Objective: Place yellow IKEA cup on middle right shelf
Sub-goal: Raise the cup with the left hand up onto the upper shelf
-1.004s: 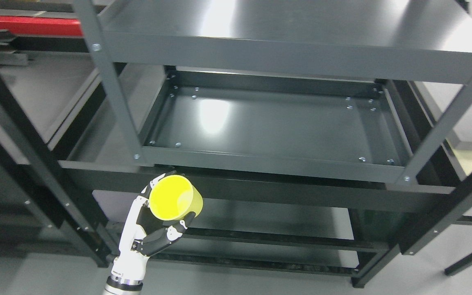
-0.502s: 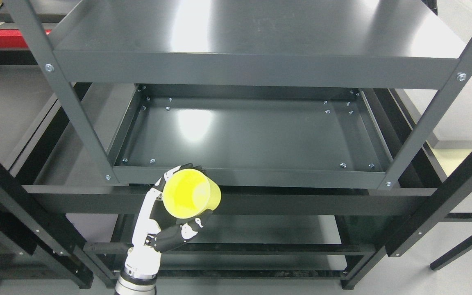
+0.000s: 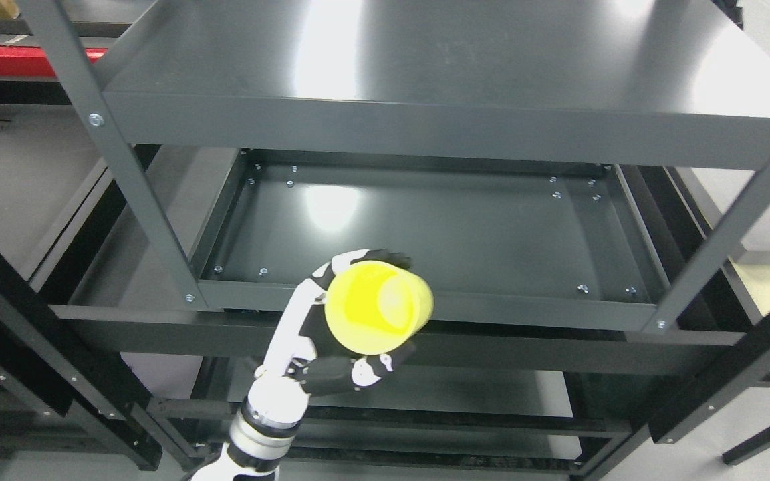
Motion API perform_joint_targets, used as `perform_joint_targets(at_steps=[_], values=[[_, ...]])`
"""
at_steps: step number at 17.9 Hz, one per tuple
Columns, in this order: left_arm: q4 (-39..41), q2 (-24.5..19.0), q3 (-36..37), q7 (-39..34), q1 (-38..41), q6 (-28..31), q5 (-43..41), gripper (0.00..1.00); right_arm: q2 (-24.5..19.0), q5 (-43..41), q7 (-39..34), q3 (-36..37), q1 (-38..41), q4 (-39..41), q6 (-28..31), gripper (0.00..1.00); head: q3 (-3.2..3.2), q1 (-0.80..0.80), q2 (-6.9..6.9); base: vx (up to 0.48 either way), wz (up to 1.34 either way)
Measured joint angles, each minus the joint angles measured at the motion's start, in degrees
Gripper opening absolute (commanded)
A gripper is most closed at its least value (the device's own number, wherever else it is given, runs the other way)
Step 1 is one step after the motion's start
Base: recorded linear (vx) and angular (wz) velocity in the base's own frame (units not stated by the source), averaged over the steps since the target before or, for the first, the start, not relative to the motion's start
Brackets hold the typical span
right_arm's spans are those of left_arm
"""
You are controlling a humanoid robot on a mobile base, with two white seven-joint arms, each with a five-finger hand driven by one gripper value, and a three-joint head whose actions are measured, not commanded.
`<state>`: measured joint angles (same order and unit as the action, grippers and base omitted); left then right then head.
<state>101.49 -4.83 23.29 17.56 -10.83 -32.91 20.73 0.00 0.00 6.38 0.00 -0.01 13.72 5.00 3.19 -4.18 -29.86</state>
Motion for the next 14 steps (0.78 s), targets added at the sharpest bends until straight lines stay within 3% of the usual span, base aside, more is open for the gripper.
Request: perform_joint_targets(at_steps=[8, 14], values=[[-0.02, 0.91, 10.71, -1.47, -16.98, 11.85, 1.42, 0.0, 0.0, 0.0, 0.28, 0.0, 0.02, 0.0, 0.37, 0.99, 0.0, 0.0, 0.0, 0.03, 0.05], [-0.03, 2.59, 14.07, -12.63, -31.04, 21.68, 5.03, 0.0, 0.0, 0.0, 0.29, 0.0, 0.02, 0.0, 0.41, 0.99, 0.0, 0.0, 0.0, 0.0, 0.0]])
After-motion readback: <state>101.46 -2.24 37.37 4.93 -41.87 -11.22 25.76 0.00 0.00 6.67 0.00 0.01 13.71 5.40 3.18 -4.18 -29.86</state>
